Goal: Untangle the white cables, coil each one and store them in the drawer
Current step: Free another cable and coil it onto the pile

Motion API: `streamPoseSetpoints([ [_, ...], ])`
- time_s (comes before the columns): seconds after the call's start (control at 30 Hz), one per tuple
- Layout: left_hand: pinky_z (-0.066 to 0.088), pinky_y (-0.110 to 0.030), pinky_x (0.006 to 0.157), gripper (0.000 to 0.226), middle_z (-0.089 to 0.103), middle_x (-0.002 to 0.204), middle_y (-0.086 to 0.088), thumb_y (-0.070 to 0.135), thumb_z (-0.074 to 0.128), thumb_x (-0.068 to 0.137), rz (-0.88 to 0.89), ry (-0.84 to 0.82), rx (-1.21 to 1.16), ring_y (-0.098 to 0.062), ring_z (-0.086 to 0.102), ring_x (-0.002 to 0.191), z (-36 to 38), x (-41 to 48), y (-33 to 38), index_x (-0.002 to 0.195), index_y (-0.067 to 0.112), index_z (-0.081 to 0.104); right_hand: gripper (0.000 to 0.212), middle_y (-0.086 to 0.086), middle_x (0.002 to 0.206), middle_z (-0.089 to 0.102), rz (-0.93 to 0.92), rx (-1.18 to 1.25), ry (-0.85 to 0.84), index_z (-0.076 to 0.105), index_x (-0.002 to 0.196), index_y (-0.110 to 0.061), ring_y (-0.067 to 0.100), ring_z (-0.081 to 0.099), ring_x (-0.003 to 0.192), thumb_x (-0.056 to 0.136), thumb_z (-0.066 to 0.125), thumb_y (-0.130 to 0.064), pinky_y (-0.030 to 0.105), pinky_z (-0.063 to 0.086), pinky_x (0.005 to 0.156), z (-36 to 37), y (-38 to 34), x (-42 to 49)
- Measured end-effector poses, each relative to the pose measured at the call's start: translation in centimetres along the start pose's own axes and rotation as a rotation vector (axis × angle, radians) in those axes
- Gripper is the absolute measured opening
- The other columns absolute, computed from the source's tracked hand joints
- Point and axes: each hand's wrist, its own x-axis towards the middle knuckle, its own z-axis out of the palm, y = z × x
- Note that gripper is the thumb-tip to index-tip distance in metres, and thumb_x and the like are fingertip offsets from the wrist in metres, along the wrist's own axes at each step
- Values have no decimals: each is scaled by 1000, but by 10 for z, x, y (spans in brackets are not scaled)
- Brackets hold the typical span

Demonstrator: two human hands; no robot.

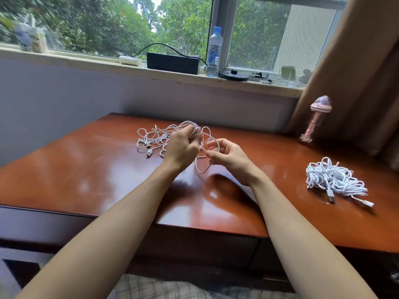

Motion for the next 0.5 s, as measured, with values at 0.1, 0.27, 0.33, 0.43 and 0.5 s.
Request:
streamPoseSetpoints([
  [0.1,43,-41,59,39,52,60,-4,21,60,96,-46,81,-33,-25,51,59,-2,0,3,63,14,40,12,8,95,69,25,-20,-85,68,102,-7,16,62,85,93,66,2,29,54,83,-1,3,0],
  [0.27,45,-45,60,37,53,60,-8,29,58,92,-140,147,-75,-21,47,57,-5,5,-3,67,5,47,15,7,75,67,-97,-5,139,65,111,4,12,65,68,101,58,-4,20,53,71,0,-1,2],
  [0.33,47,-44,60,38,53,61,-9,30,59,89,-135,108,-35,-24,50,58,-4,5,-3,64,5,46,12,-3,67,66,-168,-26,282,69,106,-6,13,61,66,101,60,-10,21,52,69,-5,-1,6],
  [0.43,37,-36,55,44,39,52,3,23,63,89,-81,-17,32,-11,37,50,0,0,2,55,12,38,12,1,70,63,-223,9,412,74,104,-16,11,60,66,100,63,-19,22,52,67,-8,-3,6],
  [0.5,30,-31,52,47,37,45,8,17,65,91,-87,-115,22,-7,34,46,2,-4,5,52,13,39,13,1,71,65,-253,34,493,74,104,-12,8,61,66,100,64,-19,20,52,67,-9,-4,8],
])
